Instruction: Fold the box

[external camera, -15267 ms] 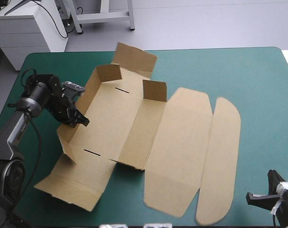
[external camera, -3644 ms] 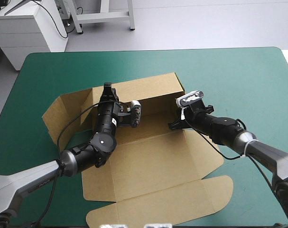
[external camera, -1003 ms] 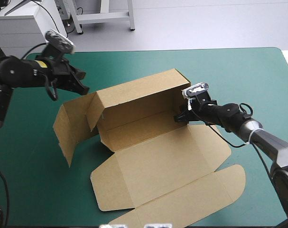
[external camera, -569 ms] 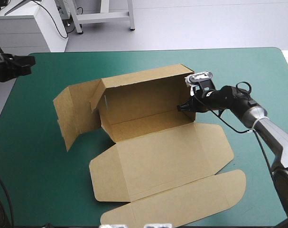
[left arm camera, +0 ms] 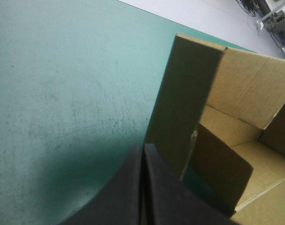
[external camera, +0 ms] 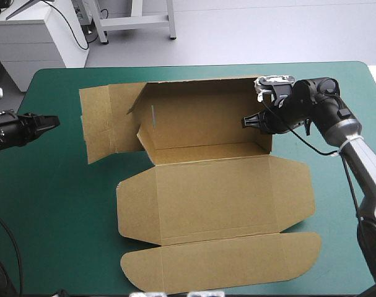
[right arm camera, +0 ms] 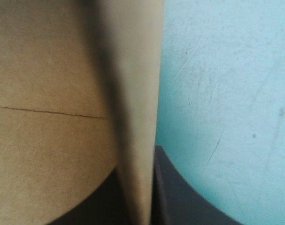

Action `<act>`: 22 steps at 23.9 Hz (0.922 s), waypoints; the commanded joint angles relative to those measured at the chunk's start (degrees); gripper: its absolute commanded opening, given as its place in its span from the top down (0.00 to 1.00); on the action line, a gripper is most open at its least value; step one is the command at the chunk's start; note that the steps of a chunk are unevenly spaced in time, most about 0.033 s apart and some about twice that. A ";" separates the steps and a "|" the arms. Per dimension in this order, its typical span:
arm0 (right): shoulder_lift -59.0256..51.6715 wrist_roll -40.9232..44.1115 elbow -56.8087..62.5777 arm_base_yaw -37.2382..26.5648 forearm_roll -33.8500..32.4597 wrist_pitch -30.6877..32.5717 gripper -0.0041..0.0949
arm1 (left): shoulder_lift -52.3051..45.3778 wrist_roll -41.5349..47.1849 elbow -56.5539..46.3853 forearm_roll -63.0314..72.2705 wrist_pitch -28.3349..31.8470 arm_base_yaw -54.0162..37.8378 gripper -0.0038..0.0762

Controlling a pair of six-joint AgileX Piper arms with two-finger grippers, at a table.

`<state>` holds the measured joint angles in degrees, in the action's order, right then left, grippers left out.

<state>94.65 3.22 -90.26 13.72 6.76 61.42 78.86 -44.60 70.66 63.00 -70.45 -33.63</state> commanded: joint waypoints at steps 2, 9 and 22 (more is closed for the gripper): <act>-0.86 3.13 -3.78 -0.32 -1.55 7.38 0.97 | -1.75 -0.37 -3.16 3.83 2.41 -0.08 0.96; 4.91 4.65 -8.25 -0.32 0.43 10.26 0.97 | -1.75 0.36 -6.31 -0.20 6.14 -0.08 0.96; 16.43 5.03 -17.92 -0.32 1.38 10.13 0.97 | -1.75 0.36 -6.31 -1.61 7.02 -0.08 0.96</act>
<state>113.38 8.24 -105.91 13.67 7.26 71.03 78.86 -44.59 63.06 58.09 -63.59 -33.63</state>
